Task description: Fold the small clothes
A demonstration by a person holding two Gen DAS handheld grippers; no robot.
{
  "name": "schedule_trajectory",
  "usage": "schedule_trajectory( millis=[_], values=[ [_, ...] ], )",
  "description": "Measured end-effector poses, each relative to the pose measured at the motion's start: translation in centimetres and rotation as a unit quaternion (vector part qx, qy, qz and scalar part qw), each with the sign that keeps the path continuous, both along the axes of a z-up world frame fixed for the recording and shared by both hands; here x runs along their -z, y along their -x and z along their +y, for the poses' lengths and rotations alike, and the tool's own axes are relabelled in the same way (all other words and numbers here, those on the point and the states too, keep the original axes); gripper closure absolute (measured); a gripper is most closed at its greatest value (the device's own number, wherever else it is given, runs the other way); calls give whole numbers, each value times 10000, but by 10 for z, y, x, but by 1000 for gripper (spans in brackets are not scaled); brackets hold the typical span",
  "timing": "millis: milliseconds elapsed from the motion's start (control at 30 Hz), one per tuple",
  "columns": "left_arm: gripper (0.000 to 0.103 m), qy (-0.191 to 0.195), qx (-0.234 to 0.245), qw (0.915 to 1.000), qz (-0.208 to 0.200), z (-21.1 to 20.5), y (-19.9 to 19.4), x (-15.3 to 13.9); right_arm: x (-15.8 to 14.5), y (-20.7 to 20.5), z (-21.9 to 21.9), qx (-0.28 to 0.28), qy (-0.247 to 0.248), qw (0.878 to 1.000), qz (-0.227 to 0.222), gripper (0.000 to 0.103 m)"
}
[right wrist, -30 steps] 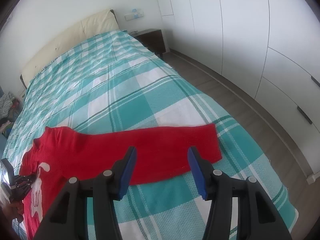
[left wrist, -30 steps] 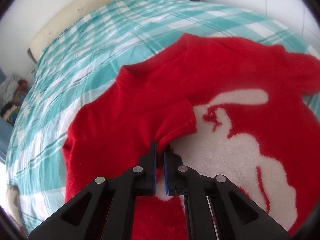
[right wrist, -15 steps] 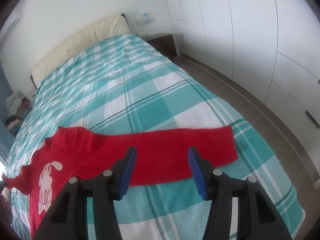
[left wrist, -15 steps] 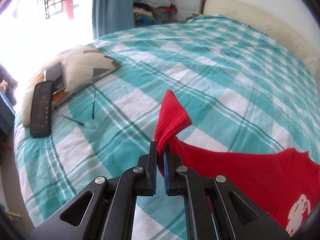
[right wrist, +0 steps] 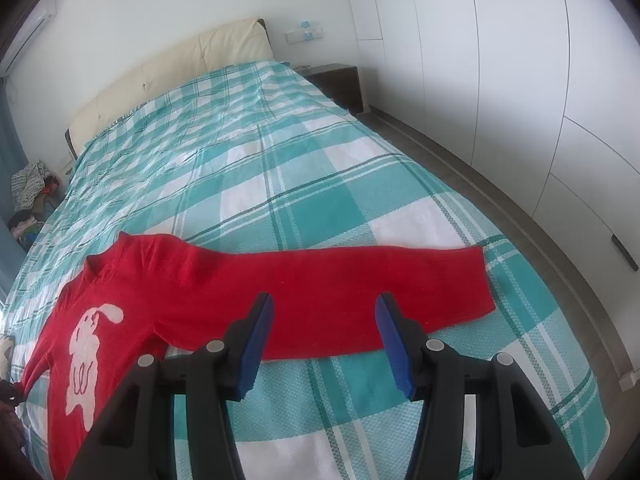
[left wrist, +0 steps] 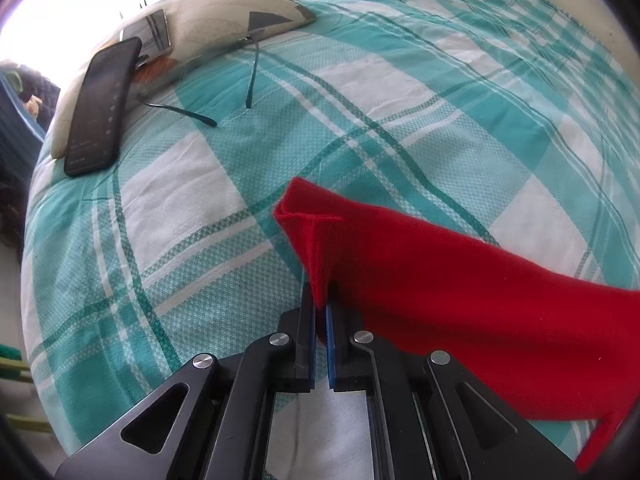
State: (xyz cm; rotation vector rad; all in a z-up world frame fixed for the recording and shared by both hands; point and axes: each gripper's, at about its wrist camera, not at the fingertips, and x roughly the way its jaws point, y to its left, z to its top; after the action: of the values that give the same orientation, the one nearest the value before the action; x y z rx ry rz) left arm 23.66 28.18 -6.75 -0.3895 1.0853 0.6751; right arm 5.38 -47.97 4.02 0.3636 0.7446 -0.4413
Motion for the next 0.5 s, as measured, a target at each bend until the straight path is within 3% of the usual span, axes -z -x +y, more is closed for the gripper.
schedule_trajectory(
  millis=[133, 200, 267, 300, 333, 400, 500],
  values=[
    [100, -114, 126, 9998, 48, -3, -2, 2, -1, 4, -6, 92, -27, 10000, -26, 50],
    [93, -295, 262, 9992, 103, -6, -4, 1, -1, 5, -9, 149, -36, 9999, -27, 50],
    [77, -521, 397, 9977, 191, -11, -4, -6, -1, 6, -11, 222, -44, 9997, -22, 43],
    [57, -681, 426, 9965, 222, -13, -1, -12, -2, 7, -12, 266, -50, 9996, -34, 36],
    [44, -848, 439, 9953, 165, -15, 2, -21, -2, 8, -13, 305, -47, 9995, -53, 32],
    [37, -1137, 455, 9923, -167, -21, 13, -47, -4, 9, -14, 362, -3, 9993, -67, 32],
    [20, -1324, 620, 9854, -867, -40, 33, -81, -7, 11, -15, 455, 69, 9989, -112, 31]
  ],
)
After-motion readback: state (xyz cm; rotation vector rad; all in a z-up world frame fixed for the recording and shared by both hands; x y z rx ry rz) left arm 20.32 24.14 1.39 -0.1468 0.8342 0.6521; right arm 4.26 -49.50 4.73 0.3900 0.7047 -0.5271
